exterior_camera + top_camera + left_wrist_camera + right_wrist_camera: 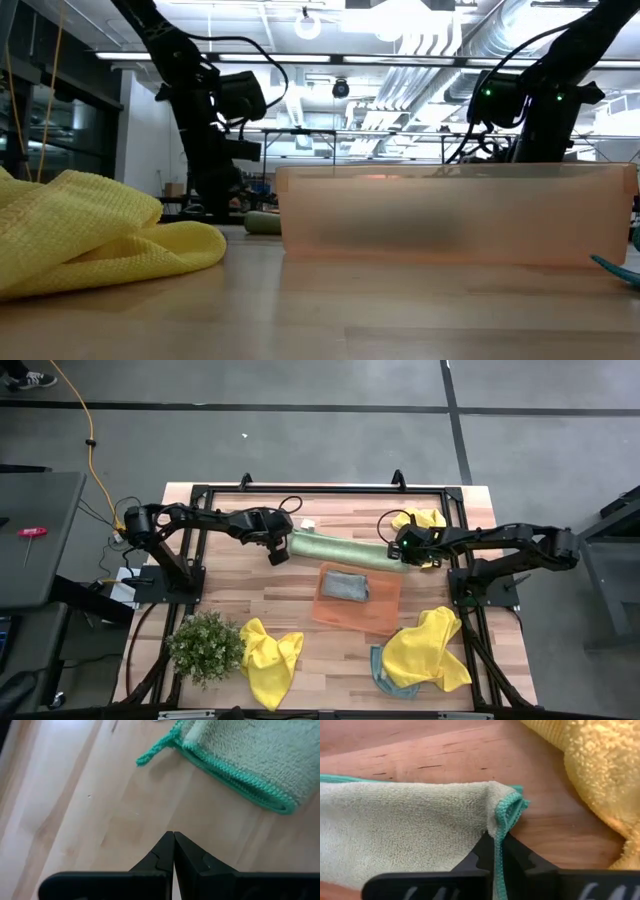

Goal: Fold microfiber towels
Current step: Fold the green microfiber towel

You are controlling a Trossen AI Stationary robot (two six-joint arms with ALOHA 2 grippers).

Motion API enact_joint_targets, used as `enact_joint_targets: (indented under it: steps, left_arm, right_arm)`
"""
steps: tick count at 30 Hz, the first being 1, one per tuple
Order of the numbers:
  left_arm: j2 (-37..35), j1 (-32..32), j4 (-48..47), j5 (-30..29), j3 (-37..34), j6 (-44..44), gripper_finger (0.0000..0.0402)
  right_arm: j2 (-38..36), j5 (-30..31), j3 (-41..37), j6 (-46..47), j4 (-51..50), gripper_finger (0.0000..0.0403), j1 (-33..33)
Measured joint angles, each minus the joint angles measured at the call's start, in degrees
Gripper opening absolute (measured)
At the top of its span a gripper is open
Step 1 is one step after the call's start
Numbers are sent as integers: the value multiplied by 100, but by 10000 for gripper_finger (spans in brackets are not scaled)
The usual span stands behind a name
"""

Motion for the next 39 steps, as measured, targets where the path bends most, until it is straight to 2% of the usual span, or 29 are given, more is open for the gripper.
enact_joint_targets:
  steps: [9, 12, 16, 19, 24, 30, 39]
  left_arm:
    - [-980, 422, -57, 151, 0, 300, 0]
    - [-1436, 617, -61, 156, 2, 444, 0]
    - [-1939, 860, -17, 126, 4, 592, 0]
    - [-2171, 1020, 7, 101, 4, 496, 0]
    - [-2252, 1167, -11, 147, 4, 213, 0]
    - [-2223, 1166, -34, 300, 4, 348, 0]
    - [-1863, 1179, -59, 212, 4, 398, 0]
  right_arm:
    - [-112, 199, 2, -708, -239, 1, -12]
    - [-204, 594, 120, -968, -819, 0, -33]
    - [-252, 796, 469, -1422, -1831, 0, -31]
    - [-260, 831, 735, -1760, -2022, 0, -29]
    - [-266, 917, 1217, -2225, -2547, 0, -24]
    - [-273, 1033, 1800, -2767, -3201, 0, -23]
    - [-280, 1071, 2651, -3132, -3317, 0, -20]
